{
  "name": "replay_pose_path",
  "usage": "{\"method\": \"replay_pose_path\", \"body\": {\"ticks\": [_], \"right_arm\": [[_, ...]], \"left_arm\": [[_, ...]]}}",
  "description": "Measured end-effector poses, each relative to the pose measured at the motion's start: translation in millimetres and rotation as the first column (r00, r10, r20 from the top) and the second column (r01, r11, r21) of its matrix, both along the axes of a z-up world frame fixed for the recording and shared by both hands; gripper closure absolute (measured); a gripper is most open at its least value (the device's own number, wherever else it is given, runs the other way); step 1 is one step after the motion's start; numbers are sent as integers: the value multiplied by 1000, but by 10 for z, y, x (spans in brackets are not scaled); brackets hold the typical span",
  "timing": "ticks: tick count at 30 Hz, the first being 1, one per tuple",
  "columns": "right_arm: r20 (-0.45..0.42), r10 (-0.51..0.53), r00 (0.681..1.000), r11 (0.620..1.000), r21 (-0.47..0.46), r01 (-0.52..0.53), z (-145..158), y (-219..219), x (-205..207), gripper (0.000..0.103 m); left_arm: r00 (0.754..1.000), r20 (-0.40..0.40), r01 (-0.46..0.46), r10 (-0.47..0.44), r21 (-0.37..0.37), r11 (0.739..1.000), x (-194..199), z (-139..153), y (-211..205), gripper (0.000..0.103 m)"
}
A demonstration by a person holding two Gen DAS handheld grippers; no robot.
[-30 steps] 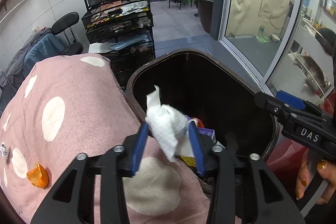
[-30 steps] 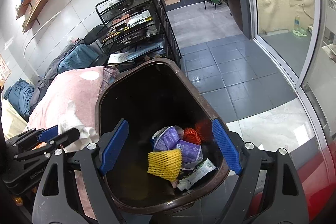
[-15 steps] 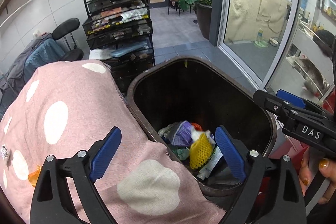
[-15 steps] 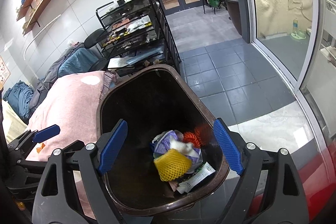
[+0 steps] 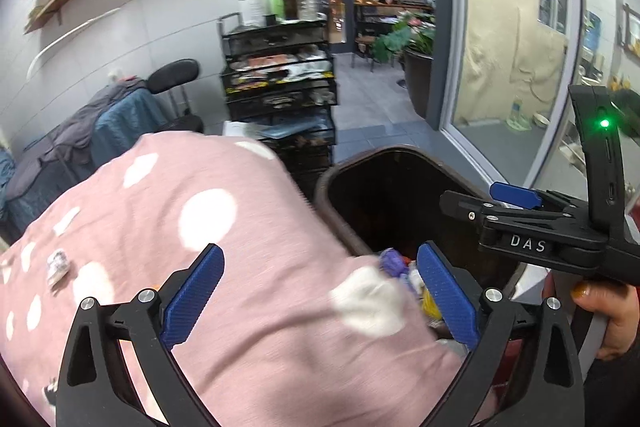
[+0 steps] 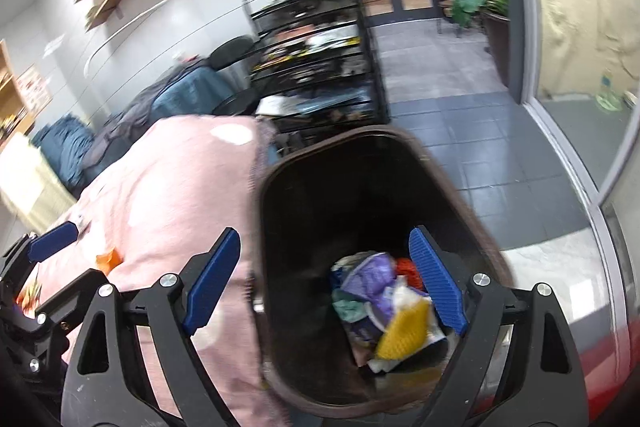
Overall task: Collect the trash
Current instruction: 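Grasp the orange peel with the right tool while the left tool grasps the crumpled white paper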
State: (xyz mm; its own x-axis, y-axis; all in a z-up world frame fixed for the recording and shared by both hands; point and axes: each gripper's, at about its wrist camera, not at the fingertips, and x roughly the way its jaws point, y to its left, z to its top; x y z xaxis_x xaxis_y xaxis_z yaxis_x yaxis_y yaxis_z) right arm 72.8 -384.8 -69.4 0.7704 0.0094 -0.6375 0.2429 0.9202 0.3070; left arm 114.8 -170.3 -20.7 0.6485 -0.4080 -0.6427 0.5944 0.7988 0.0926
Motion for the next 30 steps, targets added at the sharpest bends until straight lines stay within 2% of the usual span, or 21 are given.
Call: {"method": "replay_pose_path", "body": {"ticks": [5,8,13,18,24,27,30], "right_arm": [[-4,152,988,988,-8,-152,70,410,189,17],[-17,256,967,967,-3,-256,104,669,308,17],[-47,424,904,905,-21,-425,152,1205,487,17],[-101,565,819,817,-76,-572,158,1754,611,17],[-165,634,756,755,-81,-651,83,2180,795,17],[-195,660,725,724,-93,-684,53,2379,918,17],[-236,683,691,684,-124,-719,1,2579,1046,17]], "left_arm": [[997,18,-81,81,2,997,47,22,376,6],[992,10,-129,129,3,992,89,11,616,6],[976,-8,-217,217,14,976,191,-38,1041,6],[939,-24,-342,343,20,939,333,-117,1622,6],[883,-70,-464,464,14,886,515,-207,2355,6],[869,-89,-486,486,23,874,625,-242,2558,6],[866,-99,-490,490,31,871,792,-268,2650,6]]}}
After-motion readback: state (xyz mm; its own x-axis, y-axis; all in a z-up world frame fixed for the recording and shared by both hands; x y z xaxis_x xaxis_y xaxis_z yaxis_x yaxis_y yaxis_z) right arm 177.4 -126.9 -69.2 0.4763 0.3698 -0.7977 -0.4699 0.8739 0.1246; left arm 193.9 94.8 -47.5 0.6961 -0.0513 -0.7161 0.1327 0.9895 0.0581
